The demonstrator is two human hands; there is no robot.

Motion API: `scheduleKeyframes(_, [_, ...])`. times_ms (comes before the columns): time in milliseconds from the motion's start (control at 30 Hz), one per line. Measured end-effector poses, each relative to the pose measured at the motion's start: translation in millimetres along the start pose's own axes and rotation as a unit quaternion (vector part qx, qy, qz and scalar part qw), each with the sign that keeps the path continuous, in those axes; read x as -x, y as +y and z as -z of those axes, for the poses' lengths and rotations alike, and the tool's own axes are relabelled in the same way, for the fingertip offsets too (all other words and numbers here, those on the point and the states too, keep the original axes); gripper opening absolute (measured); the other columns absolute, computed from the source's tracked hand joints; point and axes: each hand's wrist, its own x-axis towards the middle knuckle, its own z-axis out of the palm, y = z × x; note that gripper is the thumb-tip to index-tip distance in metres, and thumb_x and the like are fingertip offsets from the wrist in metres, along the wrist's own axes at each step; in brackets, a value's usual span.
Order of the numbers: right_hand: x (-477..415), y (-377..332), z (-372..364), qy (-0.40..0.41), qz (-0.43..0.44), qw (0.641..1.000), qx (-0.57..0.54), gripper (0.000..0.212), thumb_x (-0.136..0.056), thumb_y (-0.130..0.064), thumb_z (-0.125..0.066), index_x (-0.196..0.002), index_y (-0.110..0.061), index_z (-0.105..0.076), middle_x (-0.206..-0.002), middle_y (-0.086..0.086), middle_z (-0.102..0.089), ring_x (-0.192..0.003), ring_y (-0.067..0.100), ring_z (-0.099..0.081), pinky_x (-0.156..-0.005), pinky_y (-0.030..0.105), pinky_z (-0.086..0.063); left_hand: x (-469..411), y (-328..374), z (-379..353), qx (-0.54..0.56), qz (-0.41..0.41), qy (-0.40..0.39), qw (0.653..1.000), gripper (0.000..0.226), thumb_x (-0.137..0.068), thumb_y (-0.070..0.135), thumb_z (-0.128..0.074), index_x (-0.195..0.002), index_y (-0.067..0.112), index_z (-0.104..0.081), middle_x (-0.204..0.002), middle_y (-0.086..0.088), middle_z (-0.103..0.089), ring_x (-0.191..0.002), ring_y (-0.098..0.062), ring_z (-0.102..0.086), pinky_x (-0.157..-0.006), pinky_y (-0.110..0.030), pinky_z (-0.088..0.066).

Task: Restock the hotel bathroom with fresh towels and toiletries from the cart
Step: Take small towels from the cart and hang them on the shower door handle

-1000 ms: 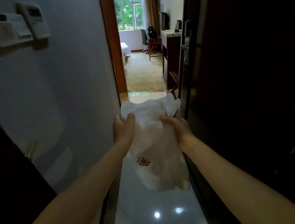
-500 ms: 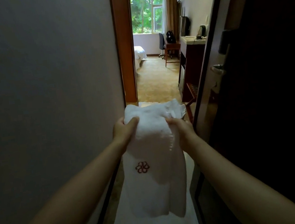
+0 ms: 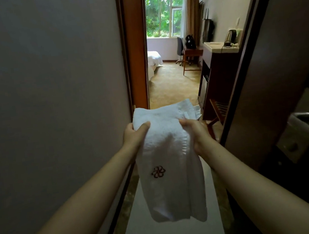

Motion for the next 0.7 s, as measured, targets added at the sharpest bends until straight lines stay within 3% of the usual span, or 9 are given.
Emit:
scheduleKeyframes(67, [-48.6,-14.8,-15.8,0.011,0.007,1.0,-0.011,0.041,-0.071,-0.001,-0.072,-0.113,-0.002,-0.068,-0.098,0.019,-0.074,-0.084,0.036,-0.073,-0.069,0.042,-0.061,-54.0,6.4,-16.3,0.02,-0.016,-0.028,0.999,0.048,-0.085,0.036,-0.068,-0.126,0.016,-0.056,-0.114,-0.001,-0.064,-0.096,-0.016,-0.064,-0.08,-0.035,-0.056])
scheduleKeyframes(167, [-113.5,-39.6,-36.0,0.036,0.015,0.999,-0.023,0.022,-0.077,0.005,-0.067,-0.099,0.0,-0.068,-0.086,0.016,-0.072,-0.066,0.029,-0.071,-0.051,0.032,-0.058,-130.3,22.2,-38.5,0.04,-0.008,-0.066,0.997,0.038,-0.086,0.027,-0.069,-0.122,0.016,-0.06,-0.106,0.0,-0.066,-0.09,-0.014,-0.065,-0.067,-0.027,-0.053])
scheduleKeyframes(233, [-153.7,-54.3,-48.0,0.037,0.008,0.999,-0.034,0.021,-0.077,0.006,-0.066,-0.097,0.002,-0.067,-0.087,0.017,-0.072,-0.065,0.029,-0.07,-0.05,0.031,-0.057,-180.1,33.6,-50.7,0.045,0.012,-0.107,0.993,0.033,-0.087,0.025,-0.07,-0.117,0.017,-0.06,-0.103,-0.002,-0.068,-0.086,-0.015,-0.067,-0.064,-0.026,-0.054])
scheduleKeyframes(367, [-235.7,-71.6,-61.3,0.059,-0.005,0.997,-0.039,0.018,-0.076,0.003,-0.066,-0.094,0.0,-0.067,-0.086,0.017,-0.072,-0.067,0.03,-0.069,-0.055,0.032,-0.057,-266.0,45.5,-80.0,0.015,0.015,-0.146,0.989,0.04,-0.083,0.027,-0.074,-0.12,0.016,-0.061,-0.107,-0.003,-0.069,-0.093,-0.019,-0.068,-0.077,-0.034,-0.057])
scheduleKeyframes(567, [-378.9,-86.3,-70.4,0.083,0.016,0.996,-0.018,0.025,-0.077,0.003,-0.067,-0.101,0.001,-0.068,-0.089,0.016,-0.072,-0.068,0.028,-0.069,-0.049,0.028,-0.056,-385.2,39.8,-140.9,-0.025,-0.07,-0.117,0.99,0.031,-0.089,0.018,-0.069,-0.12,0.014,-0.064,-0.113,-0.002,-0.068,-0.102,-0.016,-0.064,-0.081,-0.026,-0.05])
scheduleKeyframes(700, [-491.0,-104.5,-76.3,0.067,0.037,0.997,0.011,0.037,-0.071,-0.001,-0.071,-0.107,0.0,-0.069,-0.094,0.015,-0.075,-0.083,0.034,-0.072,-0.077,0.046,-0.061,-474.0,43.6,-188.8,-0.045,-0.086,-0.103,0.99,0.034,-0.094,0.025,-0.062,-0.127,0.014,-0.059,-0.117,-0.001,-0.064,-0.101,-0.014,-0.061,-0.072,-0.02,-0.048])
